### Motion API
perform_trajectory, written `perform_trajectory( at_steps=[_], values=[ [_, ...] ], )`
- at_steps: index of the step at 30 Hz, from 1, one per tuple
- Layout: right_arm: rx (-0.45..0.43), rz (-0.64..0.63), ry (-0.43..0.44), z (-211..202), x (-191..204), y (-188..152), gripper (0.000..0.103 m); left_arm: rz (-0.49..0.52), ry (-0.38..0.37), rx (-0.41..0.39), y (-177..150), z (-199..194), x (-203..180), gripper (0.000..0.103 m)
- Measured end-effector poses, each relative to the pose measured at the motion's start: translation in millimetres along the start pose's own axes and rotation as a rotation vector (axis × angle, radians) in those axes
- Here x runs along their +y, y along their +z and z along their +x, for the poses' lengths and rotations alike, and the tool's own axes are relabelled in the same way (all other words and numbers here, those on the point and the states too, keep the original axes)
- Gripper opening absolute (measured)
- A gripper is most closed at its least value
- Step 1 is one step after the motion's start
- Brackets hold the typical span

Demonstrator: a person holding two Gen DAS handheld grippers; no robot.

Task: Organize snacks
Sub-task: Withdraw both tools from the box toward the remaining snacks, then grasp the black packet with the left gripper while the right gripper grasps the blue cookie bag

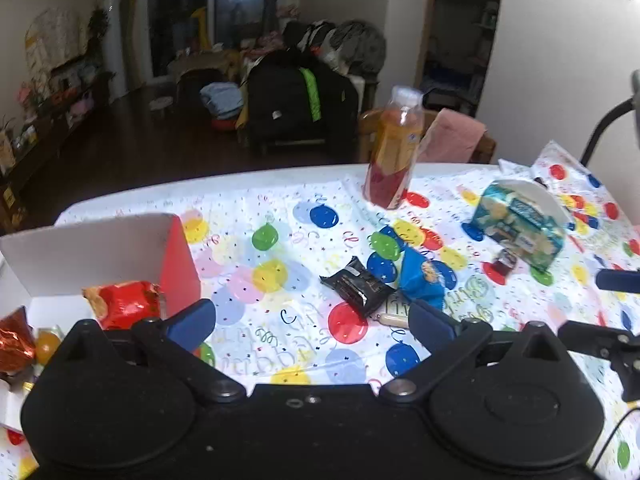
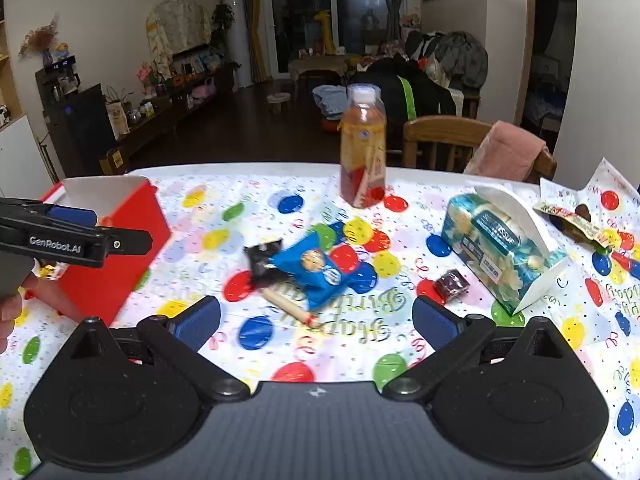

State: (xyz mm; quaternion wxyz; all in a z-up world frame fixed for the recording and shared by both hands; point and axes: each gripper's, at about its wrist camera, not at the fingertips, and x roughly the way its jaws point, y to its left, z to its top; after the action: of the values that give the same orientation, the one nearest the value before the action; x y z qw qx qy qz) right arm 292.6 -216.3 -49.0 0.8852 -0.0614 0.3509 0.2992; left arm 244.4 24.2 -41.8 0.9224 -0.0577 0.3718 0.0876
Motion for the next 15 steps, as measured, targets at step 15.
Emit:
perform_trajectory(
  at_steps=[15],
  values=[
    [0.084,-0.093,0.085,93,-30,7,0.102,-0.179,0.069,0.119,32,105,-15,0.1]
  ],
)
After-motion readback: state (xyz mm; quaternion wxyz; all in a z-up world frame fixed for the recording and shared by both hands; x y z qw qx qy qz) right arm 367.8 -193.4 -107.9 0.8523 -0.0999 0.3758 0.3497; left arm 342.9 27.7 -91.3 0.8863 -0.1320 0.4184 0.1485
